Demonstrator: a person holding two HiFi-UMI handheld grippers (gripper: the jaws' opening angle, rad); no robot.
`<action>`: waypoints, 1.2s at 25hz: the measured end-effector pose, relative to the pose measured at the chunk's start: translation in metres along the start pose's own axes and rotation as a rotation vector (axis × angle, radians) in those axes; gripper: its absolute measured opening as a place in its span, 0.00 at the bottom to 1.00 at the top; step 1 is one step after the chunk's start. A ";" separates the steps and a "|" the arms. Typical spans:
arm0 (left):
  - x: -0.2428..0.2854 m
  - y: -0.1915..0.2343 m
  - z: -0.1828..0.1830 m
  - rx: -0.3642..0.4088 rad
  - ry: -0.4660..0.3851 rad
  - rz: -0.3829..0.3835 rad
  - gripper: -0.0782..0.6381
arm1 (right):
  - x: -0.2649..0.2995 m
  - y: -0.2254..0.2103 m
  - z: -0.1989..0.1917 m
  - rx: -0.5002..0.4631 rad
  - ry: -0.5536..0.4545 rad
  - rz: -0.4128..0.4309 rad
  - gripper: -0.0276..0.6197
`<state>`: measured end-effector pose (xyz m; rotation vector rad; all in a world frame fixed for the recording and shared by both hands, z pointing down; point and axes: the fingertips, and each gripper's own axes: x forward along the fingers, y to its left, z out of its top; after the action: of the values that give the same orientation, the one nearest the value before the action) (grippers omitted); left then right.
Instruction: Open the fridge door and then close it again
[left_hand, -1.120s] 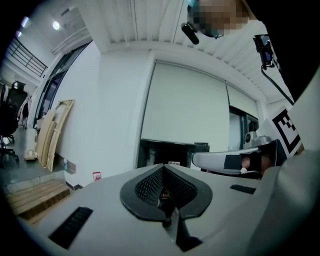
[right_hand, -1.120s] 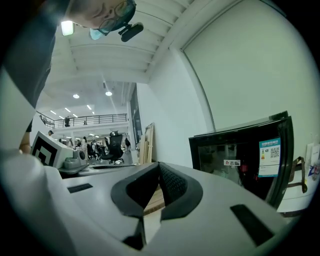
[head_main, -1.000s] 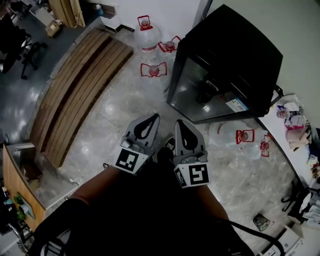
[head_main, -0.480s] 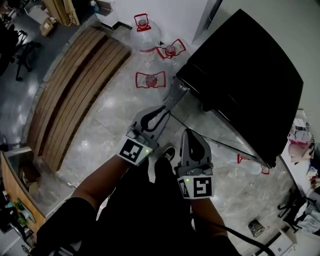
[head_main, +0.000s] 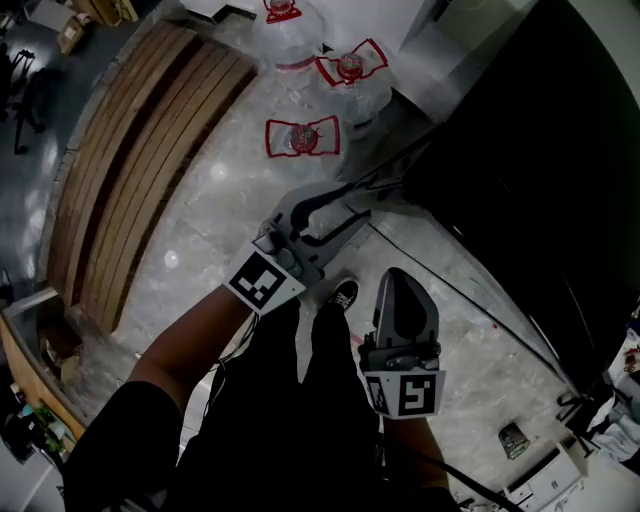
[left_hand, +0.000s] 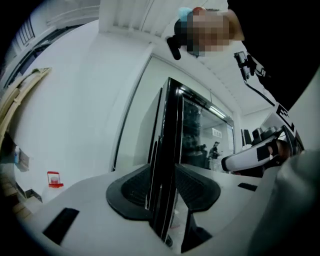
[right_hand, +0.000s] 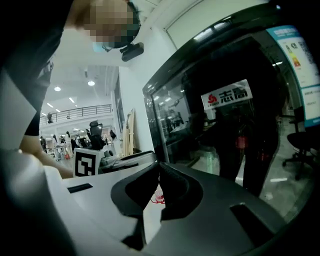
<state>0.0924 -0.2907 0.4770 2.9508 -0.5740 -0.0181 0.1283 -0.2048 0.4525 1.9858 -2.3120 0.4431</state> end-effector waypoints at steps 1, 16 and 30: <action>0.003 -0.001 -0.002 0.013 0.001 -0.022 0.31 | 0.000 -0.002 -0.007 0.007 0.008 -0.007 0.07; 0.017 -0.001 -0.008 0.060 0.015 -0.196 0.30 | -0.014 -0.018 -0.059 0.079 0.091 -0.085 0.07; 0.011 -0.002 -0.003 0.006 0.004 -0.165 0.27 | -0.030 -0.007 -0.059 0.082 0.098 -0.087 0.07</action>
<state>0.1041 -0.2924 0.4797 2.9942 -0.3299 -0.0280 0.1316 -0.1618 0.5037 2.0426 -2.1738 0.6231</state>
